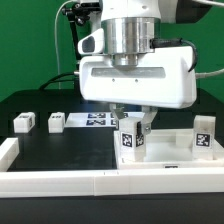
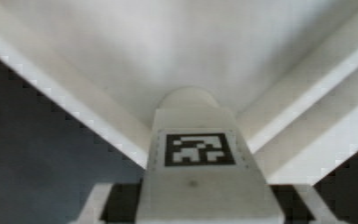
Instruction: Assemble square table
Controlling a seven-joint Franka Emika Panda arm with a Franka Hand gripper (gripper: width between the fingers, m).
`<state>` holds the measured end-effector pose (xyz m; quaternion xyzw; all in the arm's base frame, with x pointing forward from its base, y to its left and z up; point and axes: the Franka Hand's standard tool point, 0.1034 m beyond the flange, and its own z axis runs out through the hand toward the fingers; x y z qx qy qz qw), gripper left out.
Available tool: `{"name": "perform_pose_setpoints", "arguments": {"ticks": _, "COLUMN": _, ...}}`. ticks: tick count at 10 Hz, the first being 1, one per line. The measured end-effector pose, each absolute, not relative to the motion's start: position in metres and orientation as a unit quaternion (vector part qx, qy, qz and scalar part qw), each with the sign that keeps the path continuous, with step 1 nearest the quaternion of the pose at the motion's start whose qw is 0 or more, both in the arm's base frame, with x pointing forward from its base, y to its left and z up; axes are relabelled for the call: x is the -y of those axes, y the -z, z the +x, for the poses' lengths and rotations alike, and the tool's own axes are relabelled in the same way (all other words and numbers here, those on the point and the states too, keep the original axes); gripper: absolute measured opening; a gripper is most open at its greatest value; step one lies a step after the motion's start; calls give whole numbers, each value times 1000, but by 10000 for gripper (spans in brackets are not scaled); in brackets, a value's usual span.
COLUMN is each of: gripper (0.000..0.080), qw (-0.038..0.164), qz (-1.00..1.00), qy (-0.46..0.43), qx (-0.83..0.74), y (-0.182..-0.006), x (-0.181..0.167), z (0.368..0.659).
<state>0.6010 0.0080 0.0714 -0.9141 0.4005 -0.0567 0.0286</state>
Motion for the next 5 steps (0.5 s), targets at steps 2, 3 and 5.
{"name": "perform_pose_setpoints", "arguments": {"ticks": 2, "gripper": 291, "qw": 30, "qz": -883, "qy": 46, "qx": -467, "y": -71, "x": -8, "z": 602}}
{"name": "perform_pose_setpoints", "arguments": {"ticks": 3, "gripper": 291, "qw": 30, "qz": -860, "qy": 39, "qx": -507, "y": -71, "x": -8, "z": 602}}
{"name": "perform_pose_setpoints", "arguments": {"ticks": 5, "gripper": 291, "qw": 29, "qz": -815, "qy": 26, "qx": -577, "y": -71, "x": -9, "z": 603}}
